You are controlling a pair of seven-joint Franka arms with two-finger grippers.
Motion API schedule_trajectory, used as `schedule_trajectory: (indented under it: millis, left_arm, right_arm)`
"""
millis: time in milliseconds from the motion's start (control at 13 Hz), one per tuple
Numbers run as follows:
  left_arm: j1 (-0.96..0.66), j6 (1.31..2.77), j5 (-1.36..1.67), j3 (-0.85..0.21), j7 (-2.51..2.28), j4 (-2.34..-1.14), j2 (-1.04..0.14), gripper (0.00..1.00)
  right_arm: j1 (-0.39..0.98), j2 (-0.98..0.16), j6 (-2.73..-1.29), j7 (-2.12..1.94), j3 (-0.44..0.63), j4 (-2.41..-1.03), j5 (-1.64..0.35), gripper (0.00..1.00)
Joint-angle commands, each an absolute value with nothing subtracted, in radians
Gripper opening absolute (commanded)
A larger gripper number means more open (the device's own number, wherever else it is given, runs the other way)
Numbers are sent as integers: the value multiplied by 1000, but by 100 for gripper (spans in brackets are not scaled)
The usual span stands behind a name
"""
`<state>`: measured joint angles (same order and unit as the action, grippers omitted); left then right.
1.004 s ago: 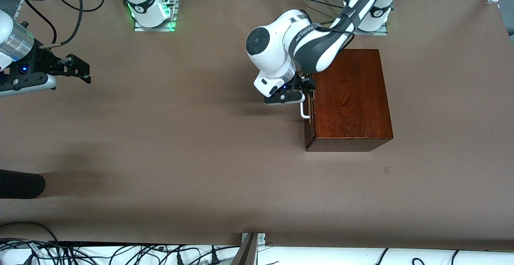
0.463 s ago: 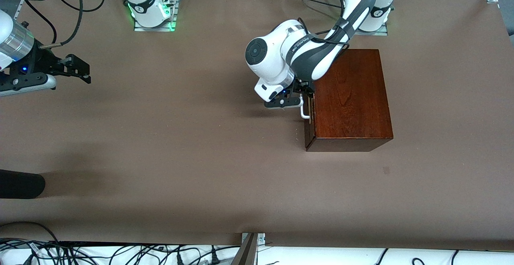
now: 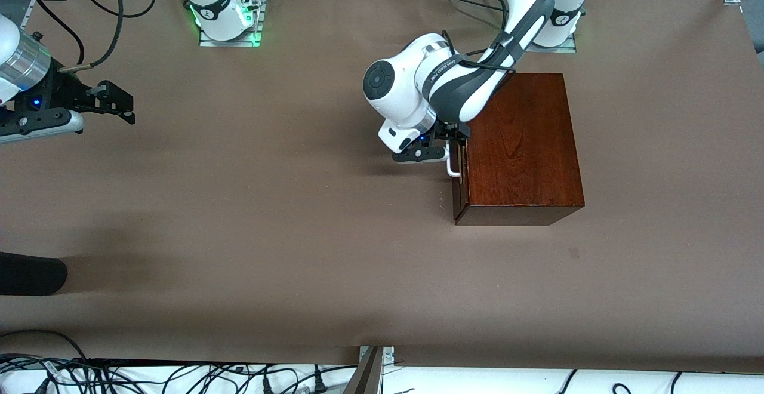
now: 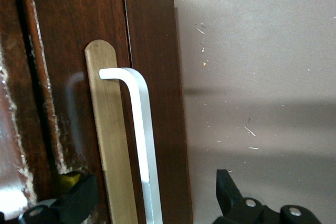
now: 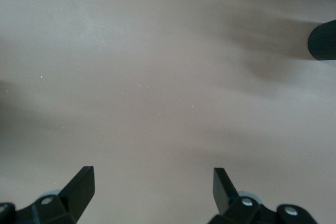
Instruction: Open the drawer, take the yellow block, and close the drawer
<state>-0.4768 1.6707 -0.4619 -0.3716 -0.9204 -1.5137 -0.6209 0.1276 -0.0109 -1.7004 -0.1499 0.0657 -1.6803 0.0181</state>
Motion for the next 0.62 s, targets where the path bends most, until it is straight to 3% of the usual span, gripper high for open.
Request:
schedule_trajectory:
  millis: [0,540]
  left_arm:
    - [-479,1710,-492,-373,-931,-1499,-652,100]
    - [-482,1663,-577,-368,-919,-1494,-638,100]
  right_arm:
    - [118,-17,-1687,-146,60,-1661,3,100]
    - [118,-17,-1689,-146,60,-1661,3,100]
